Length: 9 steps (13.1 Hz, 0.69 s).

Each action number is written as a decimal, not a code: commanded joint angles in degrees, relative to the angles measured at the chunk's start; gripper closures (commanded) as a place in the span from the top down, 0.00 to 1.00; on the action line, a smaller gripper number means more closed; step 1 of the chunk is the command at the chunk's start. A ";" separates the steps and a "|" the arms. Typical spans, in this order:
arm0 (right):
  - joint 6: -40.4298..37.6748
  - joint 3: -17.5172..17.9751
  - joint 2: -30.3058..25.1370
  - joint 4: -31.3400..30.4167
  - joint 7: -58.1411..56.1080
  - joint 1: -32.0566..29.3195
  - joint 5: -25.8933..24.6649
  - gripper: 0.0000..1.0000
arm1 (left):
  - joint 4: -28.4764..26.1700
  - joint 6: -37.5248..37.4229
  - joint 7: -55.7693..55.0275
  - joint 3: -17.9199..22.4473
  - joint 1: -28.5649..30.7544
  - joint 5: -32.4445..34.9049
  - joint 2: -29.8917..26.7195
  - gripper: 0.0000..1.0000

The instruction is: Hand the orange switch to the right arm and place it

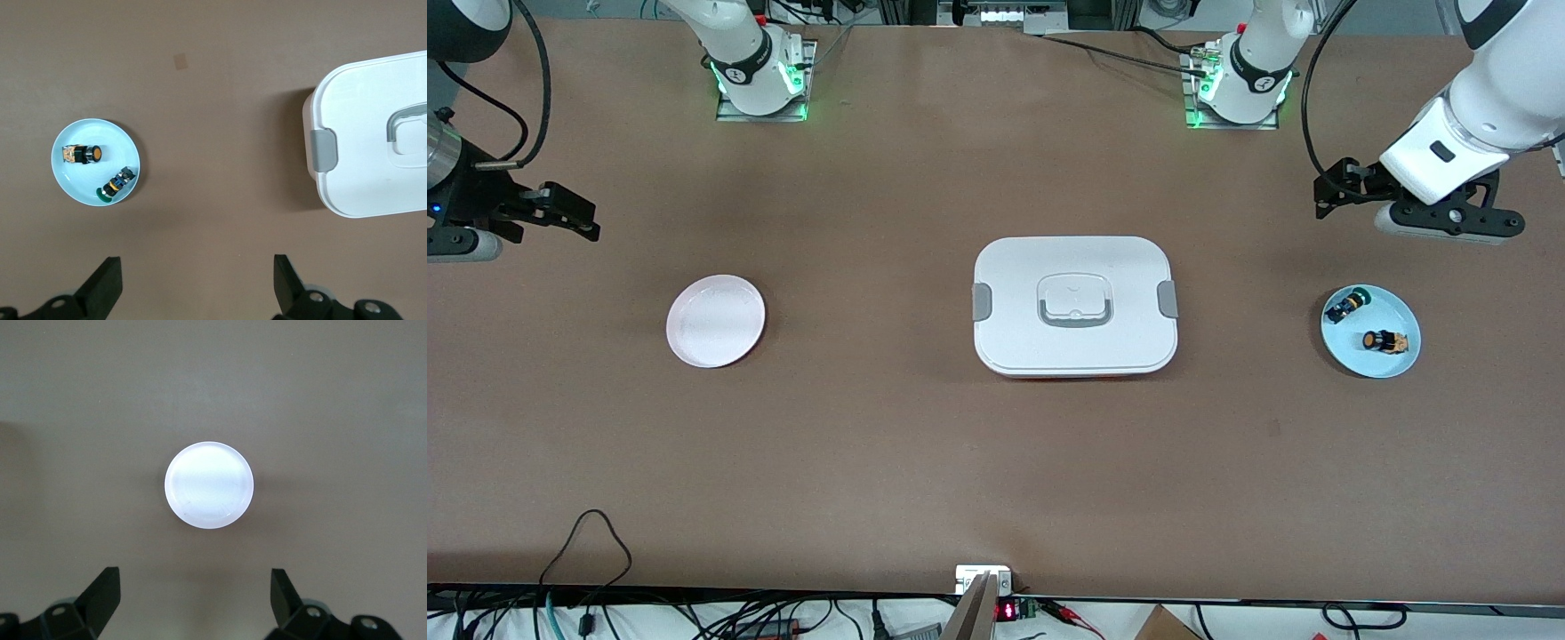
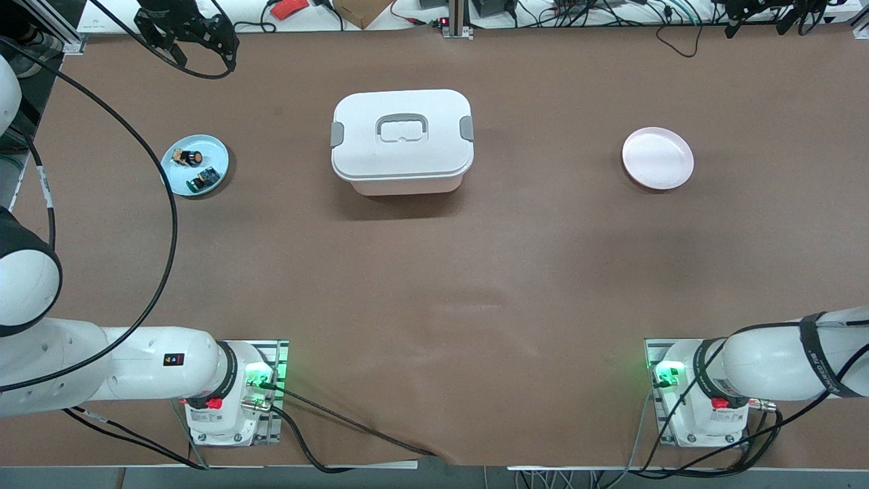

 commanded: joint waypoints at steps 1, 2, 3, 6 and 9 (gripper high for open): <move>-1.11 0.50 0.37 1.32 -0.06 -0.68 0.23 1.00 | 1.94 -0.35 0.92 0.19 0.04 1.48 1.33 1.00; -1.11 0.50 0.37 1.67 -0.06 -0.59 0.14 1.00 | 2.02 -0.35 1.01 0.19 0.04 1.57 1.33 1.00; -1.11 0.50 0.46 1.68 -0.06 -0.68 0.05 1.00 | 2.03 -0.35 1.01 0.19 0.04 1.57 1.33 1.00; -1.11 0.50 1.51 1.59 -0.41 -0.68 -0.04 1.00 | 2.03 -0.35 1.01 0.19 0.13 1.57 1.33 1.00; -1.11 0.58 3.79 1.59 -0.59 -0.85 -0.04 1.00 | 1.94 -0.61 0.92 0.19 0.13 1.48 1.25 1.00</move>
